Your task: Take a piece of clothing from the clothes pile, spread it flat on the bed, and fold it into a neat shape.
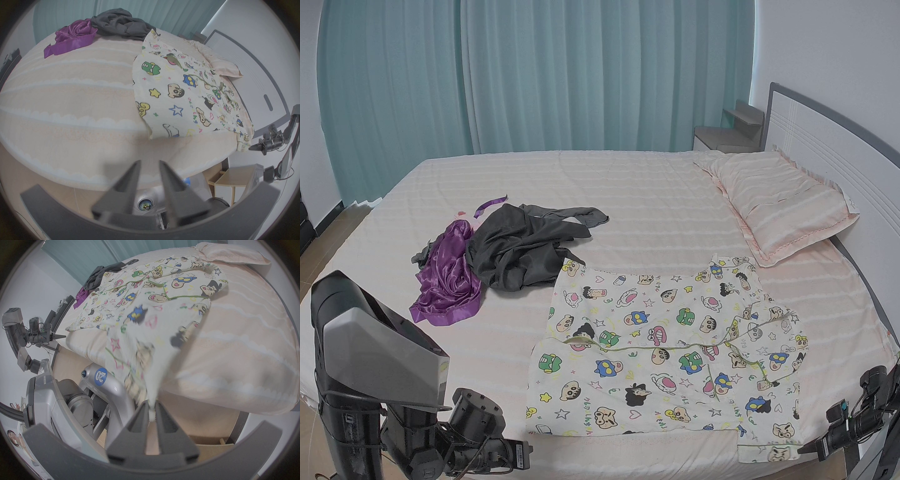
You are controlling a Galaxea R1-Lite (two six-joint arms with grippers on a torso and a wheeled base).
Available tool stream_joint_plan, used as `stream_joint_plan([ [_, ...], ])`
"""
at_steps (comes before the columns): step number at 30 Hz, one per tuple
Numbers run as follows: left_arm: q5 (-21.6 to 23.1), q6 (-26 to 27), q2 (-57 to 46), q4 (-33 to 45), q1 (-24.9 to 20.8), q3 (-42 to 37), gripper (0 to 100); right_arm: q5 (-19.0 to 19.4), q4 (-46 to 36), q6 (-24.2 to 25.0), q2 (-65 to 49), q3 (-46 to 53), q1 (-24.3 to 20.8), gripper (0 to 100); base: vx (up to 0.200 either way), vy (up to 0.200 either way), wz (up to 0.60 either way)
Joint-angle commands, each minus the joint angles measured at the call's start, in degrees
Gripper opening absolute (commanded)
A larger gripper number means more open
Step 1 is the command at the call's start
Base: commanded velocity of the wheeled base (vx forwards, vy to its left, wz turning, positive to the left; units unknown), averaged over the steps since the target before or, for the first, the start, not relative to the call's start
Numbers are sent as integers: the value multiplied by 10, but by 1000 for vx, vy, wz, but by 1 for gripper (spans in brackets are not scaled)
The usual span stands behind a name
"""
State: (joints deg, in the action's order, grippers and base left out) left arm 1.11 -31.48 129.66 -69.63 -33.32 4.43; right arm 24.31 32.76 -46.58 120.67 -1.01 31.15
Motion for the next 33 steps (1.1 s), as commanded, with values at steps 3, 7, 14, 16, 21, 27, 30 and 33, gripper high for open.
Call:
stream_joint_plan([
  [3,0,-6,-14,-34,21,-23,100,-1,-1,-2,-2,10,0,100,0,0,0],
  [7,5,-9,-56,-70,68,-43,100,5,8,2,-18,9,0,100,0,0,0],
  [14,35,-54,-171,-74,147,-39,100,55,8,42,-96,-6,-6,100,0,0,0],
  [16,41,-92,-197,-74,157,-33,100,72,8,106,-120,-23,-23,100,0,0,0],
  [21,41,-167,-222,-74,163,-17,100,77,9,337,-153,-76,-101,100,40,0,0],
  [27,47,-178,-215,-74,161,-19,100,78,45,483,-167,-96,-155,100,200,0,0],
  [30,47,-179,-196,-74,157,-19,100,78,67,484,-162,-86,-163,100,67,0,0],
  [33,47,-177,-167,-75,157,-14,100,79,76,485,-160,-81,-165,100,0,0,0],
])
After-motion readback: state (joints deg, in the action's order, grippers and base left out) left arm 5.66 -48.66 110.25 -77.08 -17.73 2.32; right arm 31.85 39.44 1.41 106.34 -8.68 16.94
